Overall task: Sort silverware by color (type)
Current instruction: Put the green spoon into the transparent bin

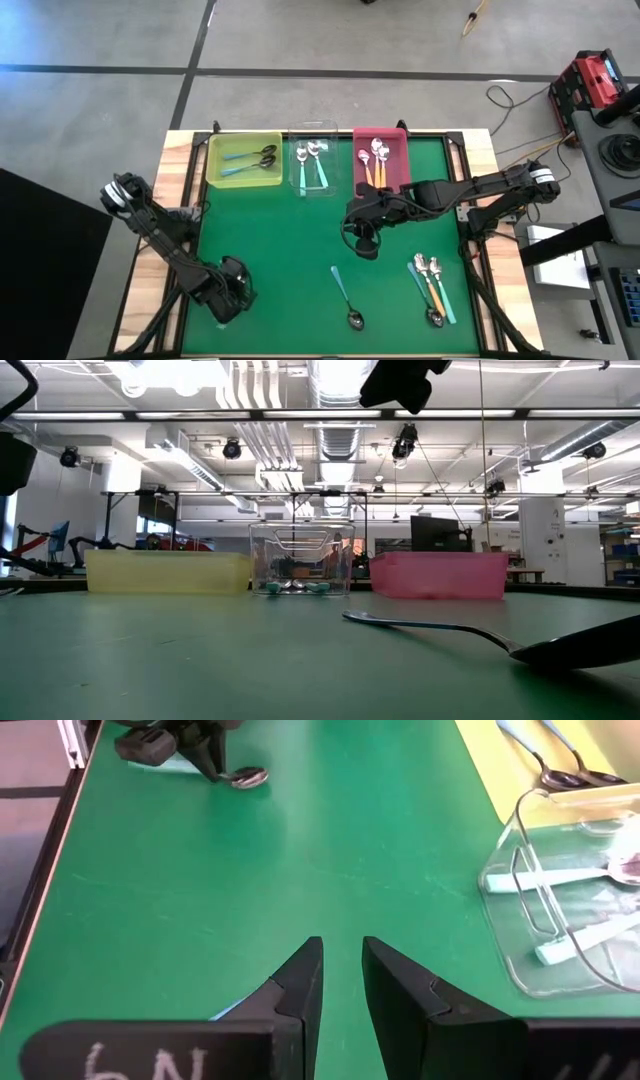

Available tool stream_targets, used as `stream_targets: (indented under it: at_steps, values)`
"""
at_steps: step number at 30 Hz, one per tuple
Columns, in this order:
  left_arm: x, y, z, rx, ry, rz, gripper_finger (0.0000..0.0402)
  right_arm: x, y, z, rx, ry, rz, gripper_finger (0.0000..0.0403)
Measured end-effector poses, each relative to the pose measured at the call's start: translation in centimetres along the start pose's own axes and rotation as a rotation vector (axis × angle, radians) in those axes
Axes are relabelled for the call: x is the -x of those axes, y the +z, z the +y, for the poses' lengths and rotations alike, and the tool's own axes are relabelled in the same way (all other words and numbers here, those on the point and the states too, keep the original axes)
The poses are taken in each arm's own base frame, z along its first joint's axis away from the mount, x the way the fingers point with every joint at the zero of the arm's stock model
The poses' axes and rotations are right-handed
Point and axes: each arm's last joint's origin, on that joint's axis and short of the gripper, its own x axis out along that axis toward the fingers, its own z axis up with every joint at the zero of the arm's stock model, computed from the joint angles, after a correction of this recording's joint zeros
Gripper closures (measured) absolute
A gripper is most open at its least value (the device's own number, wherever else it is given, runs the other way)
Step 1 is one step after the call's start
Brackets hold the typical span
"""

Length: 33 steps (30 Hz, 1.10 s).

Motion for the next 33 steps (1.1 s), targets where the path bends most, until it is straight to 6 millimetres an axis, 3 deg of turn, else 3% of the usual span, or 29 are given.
stream_targets:
  at_steps: [4, 14, 23, 28, 33]
  values:
    - [0.0, 0.1, 0.1, -0.006, 0.003, -0.018, 0.0391, 0.0, 0.0, 0.0, 0.006, -0.001, 0.0, 0.0337]
    - [2.6, 3.1, 0.4, -0.099, -0.083, -0.24, 0.04, -0.5, 0.3, 0.1, 0.003, 0.008, -0.064, 0.0337]
    - [6.0, 8.3, -0.4, -0.291, -0.154, -0.704, 0.0399, -3.3, 0.2, 0.1, 0.063, -0.041, -0.271, 0.0337]
    - [7.6, 10.9, -1.7, -0.358, -0.097, -1.002, 0.04, -5.2, 1.1, -1.2, 0.032, -0.25, -0.478, 0.0337]
    - [8.2, 12.3, -2.4, -0.358, 0.001, -1.156, 0.0401, -7.3, 1.9, -2.7, -0.038, -0.365, -0.638, 0.0337]
